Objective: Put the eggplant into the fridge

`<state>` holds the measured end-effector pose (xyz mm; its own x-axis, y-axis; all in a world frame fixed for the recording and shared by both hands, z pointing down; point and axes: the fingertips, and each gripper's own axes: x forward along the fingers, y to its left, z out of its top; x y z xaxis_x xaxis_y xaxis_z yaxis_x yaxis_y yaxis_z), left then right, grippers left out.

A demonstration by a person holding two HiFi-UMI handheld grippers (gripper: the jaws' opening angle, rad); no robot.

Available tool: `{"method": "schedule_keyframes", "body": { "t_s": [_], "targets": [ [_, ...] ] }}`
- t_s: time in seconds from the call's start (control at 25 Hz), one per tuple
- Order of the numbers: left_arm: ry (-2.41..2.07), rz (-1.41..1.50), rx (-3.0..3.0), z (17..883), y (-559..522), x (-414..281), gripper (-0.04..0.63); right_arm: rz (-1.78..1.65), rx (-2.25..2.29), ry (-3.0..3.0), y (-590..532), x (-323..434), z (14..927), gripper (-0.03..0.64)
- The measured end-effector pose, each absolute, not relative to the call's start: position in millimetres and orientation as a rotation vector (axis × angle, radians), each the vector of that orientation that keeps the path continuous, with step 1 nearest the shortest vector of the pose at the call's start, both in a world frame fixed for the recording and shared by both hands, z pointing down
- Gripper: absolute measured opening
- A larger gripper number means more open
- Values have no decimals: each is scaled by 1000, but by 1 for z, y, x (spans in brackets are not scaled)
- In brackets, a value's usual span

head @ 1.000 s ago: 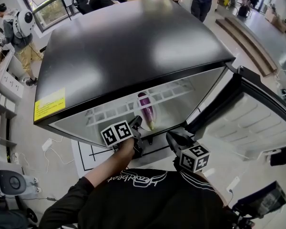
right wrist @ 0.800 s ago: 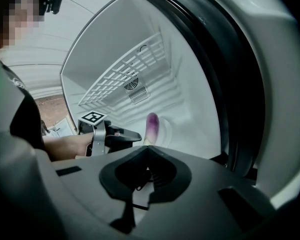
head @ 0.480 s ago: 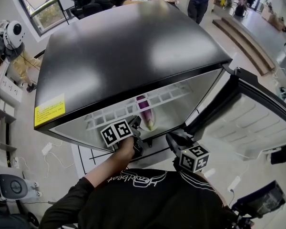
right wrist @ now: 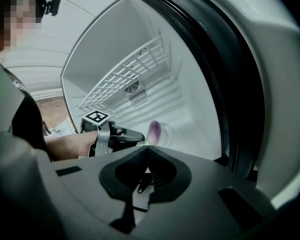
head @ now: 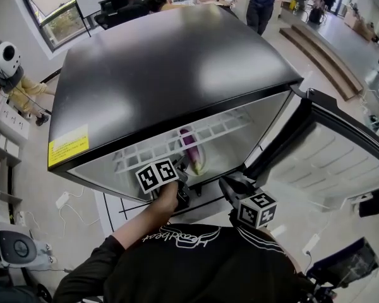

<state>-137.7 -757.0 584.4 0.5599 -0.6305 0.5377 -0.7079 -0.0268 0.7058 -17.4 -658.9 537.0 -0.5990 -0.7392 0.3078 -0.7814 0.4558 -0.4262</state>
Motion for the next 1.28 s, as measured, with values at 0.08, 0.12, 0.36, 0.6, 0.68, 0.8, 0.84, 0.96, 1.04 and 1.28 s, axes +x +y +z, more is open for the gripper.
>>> {"method": "schedule_keyframes", "body": {
  "t_s": [0.08,0.12,0.36,0.6,0.68,0.8,0.84,0.96,1.04,1.28],
  "targets": [
    [-1142,113,1724,585,-756,-139,167,827,1366,-2618,-659,-19,535,6],
    [-1155,120,1730,584,-756,-140,182,826,1364,-2620,-659,-19,534,6],
    [-1149,59,1729,574,-750,-142,224,828,1332,-2632,-652,-26,529,6],
    [-1070,-48,1756,556,-721,-134,222,795,1300,-2650,-643,-25,519,6],
    [-1021,-52,1803,548,-702,-123,222,785,1274,-2661,-635,-22,515,6],
    [-923,-70,1917,528,-675,-109,222,751,1213,-2681,-623,-21,508,6],
    [-906,-76,1967,519,-667,-107,221,737,1193,-2687,-619,-23,504,6],
    [-836,-104,2118,488,-637,-95,218,713,1137,-2717,-601,-20,490,6],
    [-776,-97,2219,470,-611,-80,173,679,1096,-2748,-585,-13,478,6],
    [-770,40,2540,433,-526,-69,8,483,943,-2838,-519,-13,437,6]
  ]
}}
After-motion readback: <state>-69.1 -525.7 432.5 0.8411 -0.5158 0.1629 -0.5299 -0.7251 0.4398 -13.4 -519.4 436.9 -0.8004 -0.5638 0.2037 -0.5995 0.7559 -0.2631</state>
